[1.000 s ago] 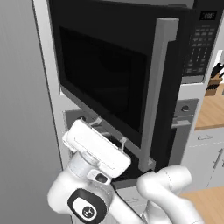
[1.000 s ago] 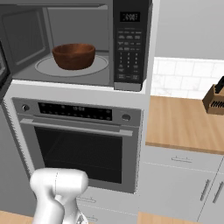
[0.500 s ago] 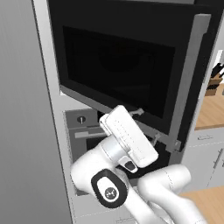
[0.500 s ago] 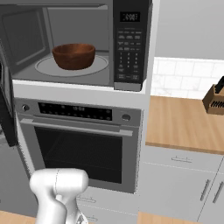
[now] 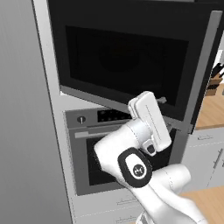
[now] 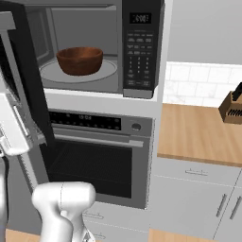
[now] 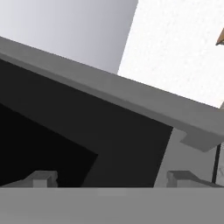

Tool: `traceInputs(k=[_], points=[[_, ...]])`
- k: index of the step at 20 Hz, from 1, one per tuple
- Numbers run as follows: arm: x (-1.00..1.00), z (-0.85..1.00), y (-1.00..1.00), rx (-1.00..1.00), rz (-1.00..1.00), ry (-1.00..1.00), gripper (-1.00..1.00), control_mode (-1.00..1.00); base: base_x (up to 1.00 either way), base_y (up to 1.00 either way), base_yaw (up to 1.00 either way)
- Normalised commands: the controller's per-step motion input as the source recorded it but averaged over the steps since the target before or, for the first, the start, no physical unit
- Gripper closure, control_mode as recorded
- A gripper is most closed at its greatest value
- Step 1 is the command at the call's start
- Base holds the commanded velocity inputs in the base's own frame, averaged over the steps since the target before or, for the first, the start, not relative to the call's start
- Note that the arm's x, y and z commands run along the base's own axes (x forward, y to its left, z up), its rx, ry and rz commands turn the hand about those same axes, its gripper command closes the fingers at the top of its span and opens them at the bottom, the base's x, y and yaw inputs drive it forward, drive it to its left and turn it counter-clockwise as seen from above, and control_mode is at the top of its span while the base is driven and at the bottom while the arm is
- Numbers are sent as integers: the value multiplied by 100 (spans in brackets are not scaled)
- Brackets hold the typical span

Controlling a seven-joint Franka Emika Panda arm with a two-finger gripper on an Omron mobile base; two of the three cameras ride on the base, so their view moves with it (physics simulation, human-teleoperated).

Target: Open the microwave, place the bowl with waffle inside the microwave, then close the microwave door and turn it on.

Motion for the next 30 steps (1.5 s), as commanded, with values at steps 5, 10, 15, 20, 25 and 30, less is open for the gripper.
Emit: traceInputs(k=[5,10,15,20,25,30], points=[[55,0,-52,24,37,-5,-100,-100,0,0,0],[58,0,-35,23,42,-1,-100,-100,0,0,0],[51,0,-23,19,42,-1,-100,-100,0,0,0],[35,0,-18,14,36,-2,-100,-100,0,0,0],[28,0,-6,3,19,-1,-100,-100,0,0,0],[41,0,0,0,5,0,-100,-100,0,0,0]])
